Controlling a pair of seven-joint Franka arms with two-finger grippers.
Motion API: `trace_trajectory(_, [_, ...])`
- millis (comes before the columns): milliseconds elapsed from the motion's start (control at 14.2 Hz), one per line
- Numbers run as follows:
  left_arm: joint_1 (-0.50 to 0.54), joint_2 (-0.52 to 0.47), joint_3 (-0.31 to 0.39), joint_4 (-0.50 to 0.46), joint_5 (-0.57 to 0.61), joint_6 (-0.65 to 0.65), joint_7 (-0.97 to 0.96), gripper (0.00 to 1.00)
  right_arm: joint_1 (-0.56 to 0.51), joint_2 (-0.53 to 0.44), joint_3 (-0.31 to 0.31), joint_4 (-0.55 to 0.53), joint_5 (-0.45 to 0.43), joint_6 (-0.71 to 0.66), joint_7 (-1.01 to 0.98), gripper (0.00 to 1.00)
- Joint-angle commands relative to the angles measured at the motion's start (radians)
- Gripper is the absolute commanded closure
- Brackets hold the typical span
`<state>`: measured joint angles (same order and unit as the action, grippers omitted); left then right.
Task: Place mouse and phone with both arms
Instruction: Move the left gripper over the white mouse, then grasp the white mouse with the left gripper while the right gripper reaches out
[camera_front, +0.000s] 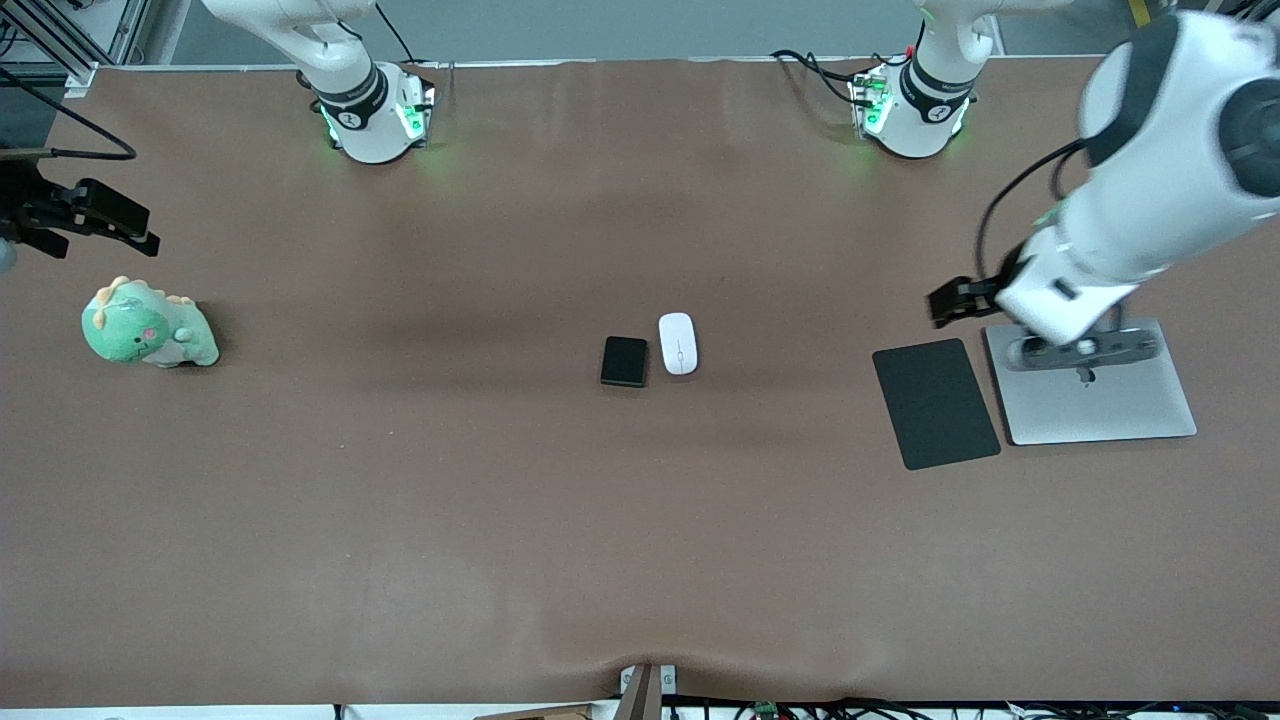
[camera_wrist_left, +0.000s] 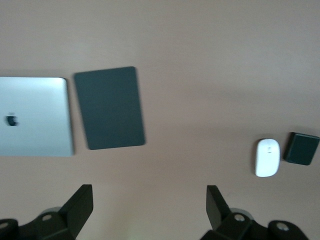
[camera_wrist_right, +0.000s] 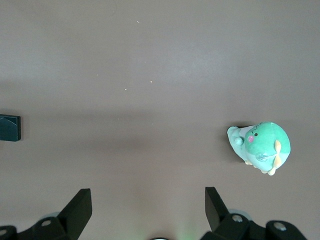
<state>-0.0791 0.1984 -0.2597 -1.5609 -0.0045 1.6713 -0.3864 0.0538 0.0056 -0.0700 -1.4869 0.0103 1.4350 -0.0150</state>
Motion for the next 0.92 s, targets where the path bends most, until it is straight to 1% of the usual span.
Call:
trace_trajectory(0, [-0.098, 0.079, 0.000, 0.005, 0.000, 0.080, -0.118, 0.00, -0.011, 0.019, 0.003, 0.007, -0.009, -0.008, -0.013, 0.00])
trace_trajectory(283, [-0.249, 0.234, 0.000, 0.008, 0.000, 0.301, -0.322, 0.00, -0.031, 0.033, 0.001, 0.010, -0.010, 0.001, -0.005, 0.00])
trace_trajectory(353, [-0.272, 0.274, 0.000, 0.013, -0.002, 0.336, -0.357, 0.00, -0.031, 0.033, 0.001, 0.010, -0.010, -0.001, -0.006, 0.00])
trace_trajectory(565, [-0.336, 0.360, 0.002, 0.012, 0.004, 0.373, -0.385, 0.00, -0.022, 0.031, 0.004, 0.013, -0.004, -0.007, -0.003, 0.00])
trace_trajectory(777, [-0.369, 0.429, 0.004, 0.002, 0.015, 0.419, -0.431, 0.00, -0.014, 0.031, 0.009, 0.024, 0.010, -0.010, -0.005, 0.00])
trace_trajectory(848, [-0.382, 0.446, 0.004, 0.004, 0.037, 0.432, -0.456, 0.00, -0.006, 0.031, 0.010, 0.022, 0.011, -0.011, -0.006, 0.00])
